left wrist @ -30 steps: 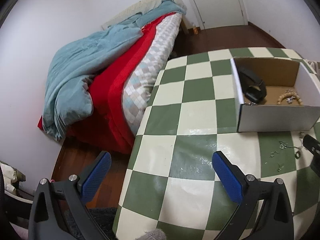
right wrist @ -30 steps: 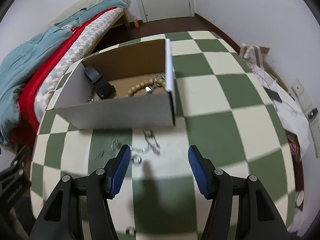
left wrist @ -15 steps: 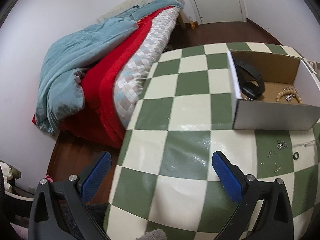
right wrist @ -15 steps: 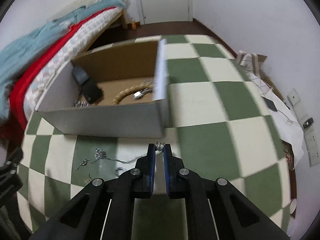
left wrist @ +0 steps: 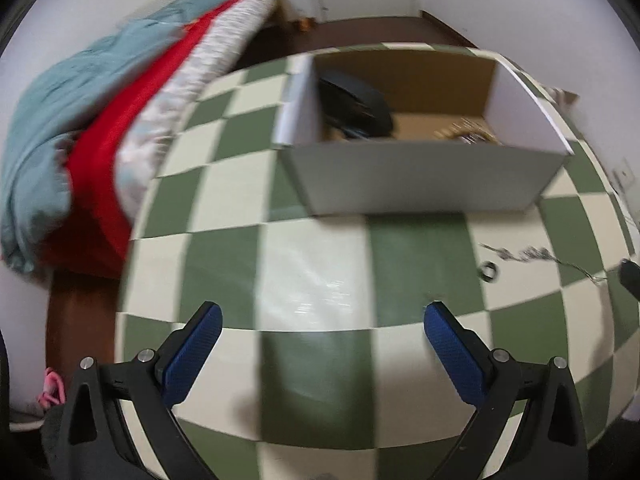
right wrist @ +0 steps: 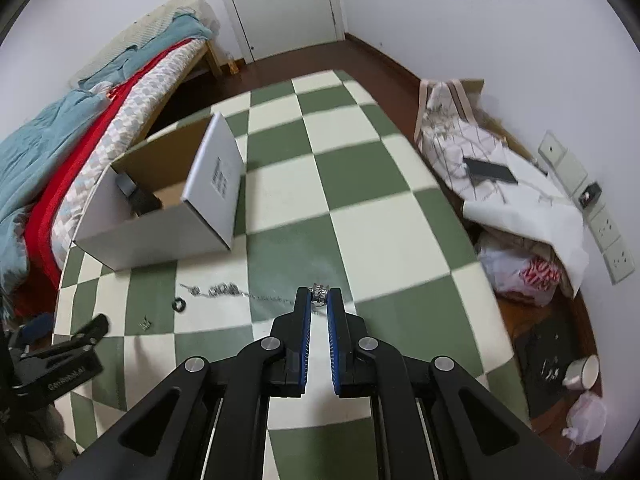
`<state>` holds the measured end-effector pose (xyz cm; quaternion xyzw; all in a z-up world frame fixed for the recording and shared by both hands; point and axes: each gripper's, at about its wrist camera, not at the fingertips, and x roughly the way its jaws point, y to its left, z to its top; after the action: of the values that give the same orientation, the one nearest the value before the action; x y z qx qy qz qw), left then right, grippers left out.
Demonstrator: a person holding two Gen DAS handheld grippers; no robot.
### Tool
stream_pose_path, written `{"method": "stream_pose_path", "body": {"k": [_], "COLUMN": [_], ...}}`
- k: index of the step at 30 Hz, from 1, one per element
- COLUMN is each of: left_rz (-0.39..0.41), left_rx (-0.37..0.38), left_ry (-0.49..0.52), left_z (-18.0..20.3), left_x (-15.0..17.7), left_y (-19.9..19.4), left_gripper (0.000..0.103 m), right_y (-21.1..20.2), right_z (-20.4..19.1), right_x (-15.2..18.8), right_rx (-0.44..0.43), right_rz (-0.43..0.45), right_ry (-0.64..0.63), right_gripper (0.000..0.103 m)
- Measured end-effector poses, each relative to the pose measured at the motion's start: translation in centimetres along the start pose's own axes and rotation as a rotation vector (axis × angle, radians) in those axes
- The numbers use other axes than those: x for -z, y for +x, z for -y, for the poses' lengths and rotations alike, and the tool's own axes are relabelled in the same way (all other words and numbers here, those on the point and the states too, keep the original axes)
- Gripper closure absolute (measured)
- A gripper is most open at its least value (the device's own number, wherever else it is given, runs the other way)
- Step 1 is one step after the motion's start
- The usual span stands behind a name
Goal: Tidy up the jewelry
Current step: 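Grasp the thin silver chain bracelet with the right gripper and lift it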
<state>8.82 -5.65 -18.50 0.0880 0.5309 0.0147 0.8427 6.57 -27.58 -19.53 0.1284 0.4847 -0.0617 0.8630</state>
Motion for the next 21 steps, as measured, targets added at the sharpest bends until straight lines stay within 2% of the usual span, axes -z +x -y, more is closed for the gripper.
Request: {"method": "stream_pose_path", "body": {"k": [4,5,7,8,9,10,12,13,14,21], "left_rz": [-0.011,-0.017,0.005,0.002,0.018,0.026,0.029,0.029,0.028,0.034], "left_rx": [0.033,0.038,0.049,0.054,0.076,0.100,0.135,0.146,0.149,0.160], "left_ry": [0.049,0.062,0.068,0.078,0.083,0.088,0.094,0.105,0.111,0.110], "left_z": [2.0,2.5,2.9,3.2,3.5,3.6,3.8,4.2,4.3,4.2], "left_x": [0.3,0.3,0.4,0.4,0.4,0.3,0.3,0.3,0.2,0.1], "left_y": [0.9,1.1,1.0,1.1,0.9,0.7,0.6,0.5,0.4,-0.2], "left_gripper": [0.007,0.016,0.019,0.024,0.038,0.045,0.074,0.082,0.096,0.101], "right_y": [0.7,0.9,1.1,1.2,1.3,1.4,1.6,1.7,1.7,0.6], "right_z": [0.3,0.3,0.4,0.4,0.5,0.5,0.4,0.5,0.5,0.0], "right_x": [0.7,0.8,0.9,1.0,1.1,1.1,1.2,1.3,1.3,0.6], "right_rx": [-0.004,-0.004,-0.004,-0.004,-0.005,-0.006,-0.005,-0.005,-0.005,-0.030], "right_rz": [-0.014,-0.017,-0.022,-0.023,-0.026,-0.028,-0.031,-0.033,-0.035,-0.012], "right_ry": [0.014,0.015,0.018,0.019,0.020,0.021,0.023,0.023,0.024,0.021], "right_gripper": [0.094,0.094,0.094,0.094,0.094,0.094,0.094,0.094,0.094,0.094]}}
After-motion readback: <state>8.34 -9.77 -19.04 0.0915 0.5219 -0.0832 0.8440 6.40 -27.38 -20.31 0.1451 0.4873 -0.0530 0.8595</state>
